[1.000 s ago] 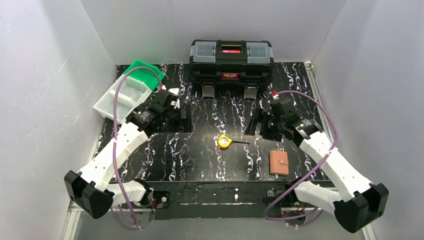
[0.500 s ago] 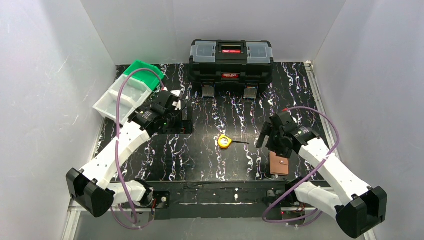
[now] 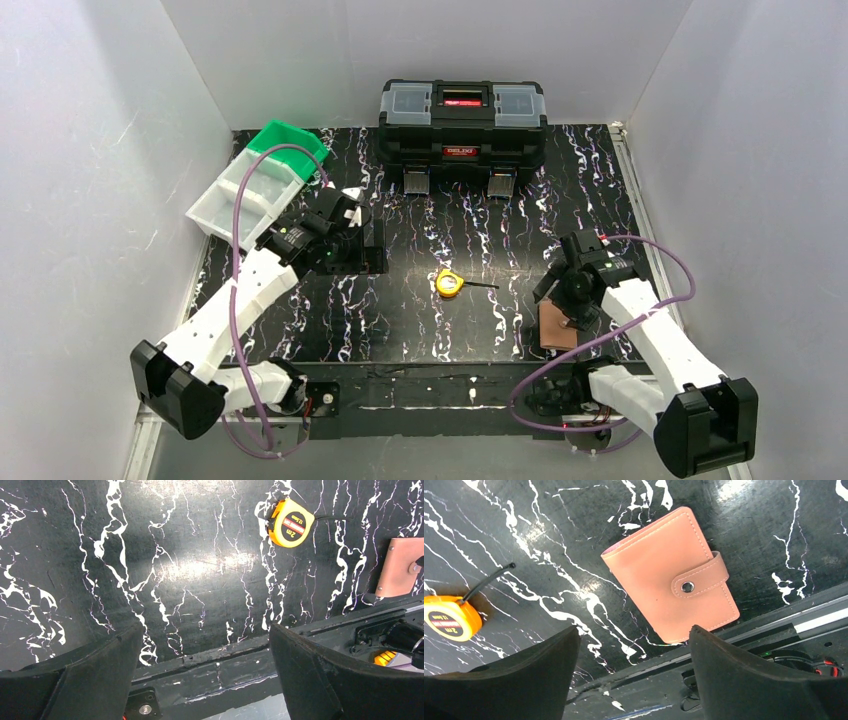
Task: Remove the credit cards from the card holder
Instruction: Open the card holder at the corner of the board.
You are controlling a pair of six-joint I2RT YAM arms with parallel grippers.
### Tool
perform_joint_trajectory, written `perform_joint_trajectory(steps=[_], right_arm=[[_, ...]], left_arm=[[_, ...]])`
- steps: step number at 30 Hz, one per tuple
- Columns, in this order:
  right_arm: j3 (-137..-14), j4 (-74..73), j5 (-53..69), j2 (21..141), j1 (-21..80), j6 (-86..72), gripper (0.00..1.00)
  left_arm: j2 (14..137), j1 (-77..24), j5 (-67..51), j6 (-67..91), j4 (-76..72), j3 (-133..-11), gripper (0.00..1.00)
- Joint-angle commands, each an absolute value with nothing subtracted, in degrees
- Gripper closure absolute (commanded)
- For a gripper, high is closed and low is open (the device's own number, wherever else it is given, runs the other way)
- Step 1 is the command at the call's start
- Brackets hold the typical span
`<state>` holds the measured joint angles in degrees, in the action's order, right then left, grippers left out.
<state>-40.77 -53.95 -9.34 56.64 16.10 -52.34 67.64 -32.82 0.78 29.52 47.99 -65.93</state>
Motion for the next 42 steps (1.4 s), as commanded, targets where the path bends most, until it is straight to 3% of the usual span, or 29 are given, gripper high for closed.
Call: perform_joint_trajectory(steps=[1,8,23,29,32,37,42], right_arm=[[-40.7,-56.3,-10.4,57.1,13.9,-54.0,0.17],[-40.3,-58.1,-13.5,59.9,12.0,-54.9,0.31],[-37.1,-51.1,-14.6,69.1,8.5,-56.2,0.45],[-35.2,-50.4,-14.2,68.4,8.4,-55.8,0.68],[-35.2,-50.7,-13.8,67.5,8.4,-55.2,0.74],[-35.7,-50.7,-10.9,65.6,8.6,-54.0,0.97],[-35.8,-48.7,-4.2,63.5,12.2,-57.9,0.99]], left_arm=[[65.1,-33.1,0.0,30.4,48.0,-65.2,0.02],[63.2,-33.1,0.5,30.1,47.8,-64.7,0.02],[62.8,-33.1,0.0,29.2,47.8,-65.1,0.02],[63.6,-33.1,0.0,29.2,47.6,-65.0,0.02],[63.9,-33.1,0.0,29.1,47.7,-65.3,0.02],[64.5,-33.1,-1.9,28.9,47.6,-65.4,0.02],[65.1,-33.1,-2.7,29.3,47.5,-65.1,0.02]])
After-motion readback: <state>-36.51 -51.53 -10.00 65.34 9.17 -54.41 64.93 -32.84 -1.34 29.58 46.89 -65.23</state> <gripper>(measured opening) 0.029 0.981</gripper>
